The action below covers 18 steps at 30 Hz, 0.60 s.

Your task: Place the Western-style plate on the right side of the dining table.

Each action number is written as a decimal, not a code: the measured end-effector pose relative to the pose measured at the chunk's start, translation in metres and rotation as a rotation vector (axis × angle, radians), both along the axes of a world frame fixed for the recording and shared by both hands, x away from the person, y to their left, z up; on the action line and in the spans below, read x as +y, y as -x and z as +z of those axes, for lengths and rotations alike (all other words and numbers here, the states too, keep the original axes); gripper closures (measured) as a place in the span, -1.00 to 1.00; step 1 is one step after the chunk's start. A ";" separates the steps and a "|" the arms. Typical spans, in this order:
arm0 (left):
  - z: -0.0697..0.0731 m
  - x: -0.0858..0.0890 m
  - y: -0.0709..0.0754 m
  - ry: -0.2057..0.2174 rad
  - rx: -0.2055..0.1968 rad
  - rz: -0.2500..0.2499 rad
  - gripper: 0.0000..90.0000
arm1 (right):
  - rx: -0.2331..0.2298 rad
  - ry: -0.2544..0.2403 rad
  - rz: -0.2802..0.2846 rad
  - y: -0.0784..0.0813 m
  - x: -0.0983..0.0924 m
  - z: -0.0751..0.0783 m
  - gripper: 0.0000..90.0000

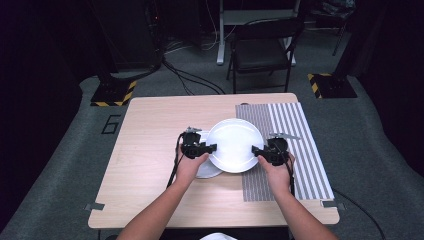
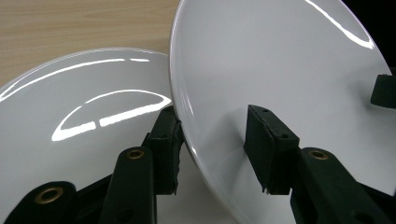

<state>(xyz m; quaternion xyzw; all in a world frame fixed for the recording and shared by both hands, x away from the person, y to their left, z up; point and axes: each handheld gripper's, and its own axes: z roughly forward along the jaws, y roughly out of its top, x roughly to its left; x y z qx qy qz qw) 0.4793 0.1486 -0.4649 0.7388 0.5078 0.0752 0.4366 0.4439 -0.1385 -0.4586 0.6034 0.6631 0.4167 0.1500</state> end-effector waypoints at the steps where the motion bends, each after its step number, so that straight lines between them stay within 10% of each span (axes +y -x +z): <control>1: 0.000 -0.001 0.000 0.004 0.001 0.003 0.25 | -0.001 0.004 0.000 0.000 -0.001 0.000 0.15; 18: -0.001 -0.007 -0.009 0.014 0.011 -0.004 0.25 | 0.007 0.020 -0.015 -0.002 -0.004 0.005 0.14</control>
